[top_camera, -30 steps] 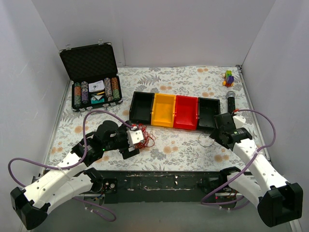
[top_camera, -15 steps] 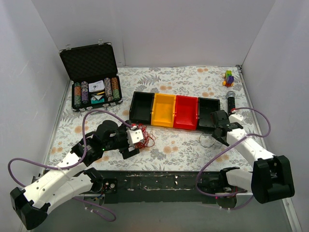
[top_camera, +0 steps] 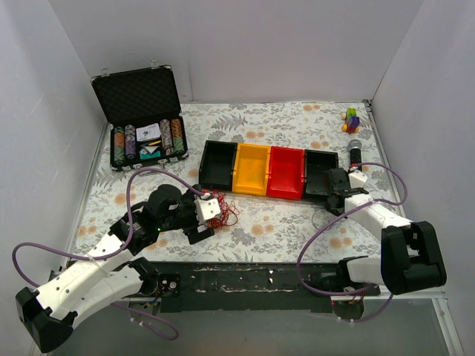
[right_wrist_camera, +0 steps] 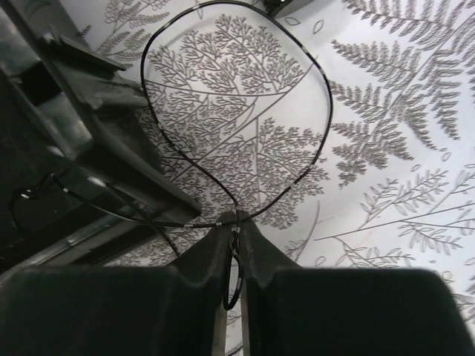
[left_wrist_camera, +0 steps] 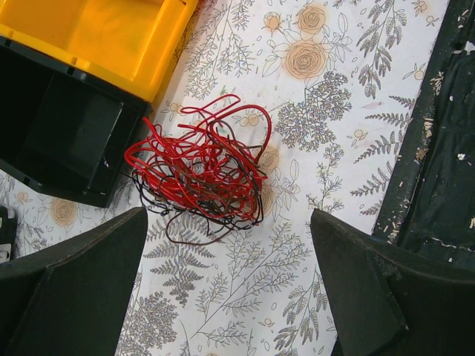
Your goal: Untangle the cables
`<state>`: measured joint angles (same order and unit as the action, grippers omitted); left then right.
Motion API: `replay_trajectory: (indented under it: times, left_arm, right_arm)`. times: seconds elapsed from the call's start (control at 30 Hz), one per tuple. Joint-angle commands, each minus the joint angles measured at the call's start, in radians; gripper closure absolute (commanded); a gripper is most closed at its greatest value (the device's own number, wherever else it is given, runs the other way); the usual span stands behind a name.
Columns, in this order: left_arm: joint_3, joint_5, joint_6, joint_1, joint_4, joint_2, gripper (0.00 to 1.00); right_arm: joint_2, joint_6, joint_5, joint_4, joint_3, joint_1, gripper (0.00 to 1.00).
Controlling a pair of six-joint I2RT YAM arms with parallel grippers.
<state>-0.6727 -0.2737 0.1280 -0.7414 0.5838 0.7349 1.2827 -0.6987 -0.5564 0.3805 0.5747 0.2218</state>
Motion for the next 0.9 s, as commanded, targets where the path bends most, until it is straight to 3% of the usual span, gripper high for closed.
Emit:
replay_trajectory:
  times: [0.0, 0.23, 0.4, 0.87]
  left_arm:
    - [-0.038, -0.01, 0.004, 0.007, 0.007, -0.008, 0.08]
    - [-0.048, -0.018, 0.009, 0.007, 0.007, -0.005, 0.08]
    - [-0.054, -0.03, 0.012, 0.01, 0.007, 0.0, 0.08]
    - [-0.051, -0.022, 0.009, 0.013, 0.001, -0.012, 0.07]
  right_arm:
    - [-0.014, 0.007, 0.072, -0.058, -0.013, -0.007, 0.97]
    - [-0.216, 0.008, 0.142, -0.035, -0.019, -0.007, 0.99]
    - [-0.316, 0.077, 0.147, -0.003, 0.089, -0.007, 0.99]
    - [-0.142, 0.145, 0.28, -0.051, 0.418, -0.007, 0.99]
